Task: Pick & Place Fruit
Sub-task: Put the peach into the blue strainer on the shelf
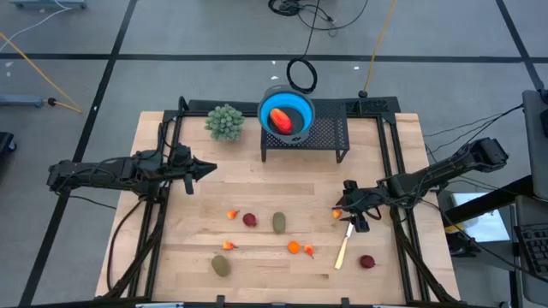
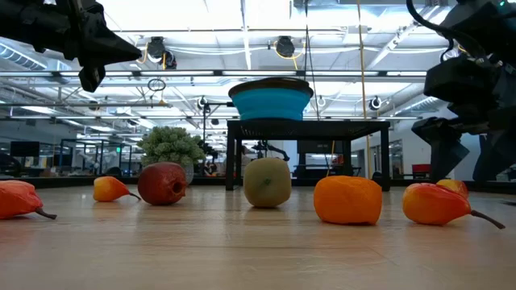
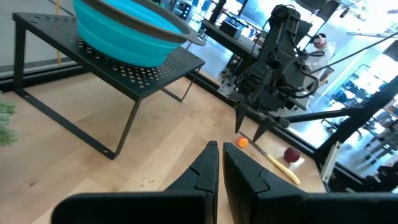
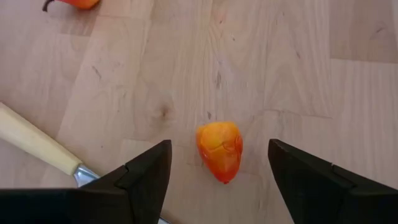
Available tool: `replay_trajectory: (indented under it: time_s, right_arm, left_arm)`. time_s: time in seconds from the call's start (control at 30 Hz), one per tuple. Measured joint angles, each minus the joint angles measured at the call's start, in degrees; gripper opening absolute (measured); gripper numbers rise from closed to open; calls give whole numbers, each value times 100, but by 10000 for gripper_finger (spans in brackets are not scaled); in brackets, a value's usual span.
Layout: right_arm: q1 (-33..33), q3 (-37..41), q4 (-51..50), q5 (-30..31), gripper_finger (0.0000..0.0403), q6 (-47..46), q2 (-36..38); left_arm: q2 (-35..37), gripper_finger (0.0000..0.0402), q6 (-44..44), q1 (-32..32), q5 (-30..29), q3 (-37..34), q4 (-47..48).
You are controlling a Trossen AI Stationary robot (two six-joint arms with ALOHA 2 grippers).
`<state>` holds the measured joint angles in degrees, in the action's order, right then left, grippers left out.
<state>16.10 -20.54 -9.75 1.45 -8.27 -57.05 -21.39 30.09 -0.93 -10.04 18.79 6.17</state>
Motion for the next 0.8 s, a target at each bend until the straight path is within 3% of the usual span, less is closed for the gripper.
replay_trajectory:
  time_s: [0.4, 0.8]
  right_arm:
    - [0, 138, 232, 152, 245, 0, -504]
    - [-2, 138, 648, 151, 174, 2, -733]
  left_arm:
    - [0, 21, 0, 0, -114, -2, 0]
    - [0, 21, 0, 0, -112, -2, -2]
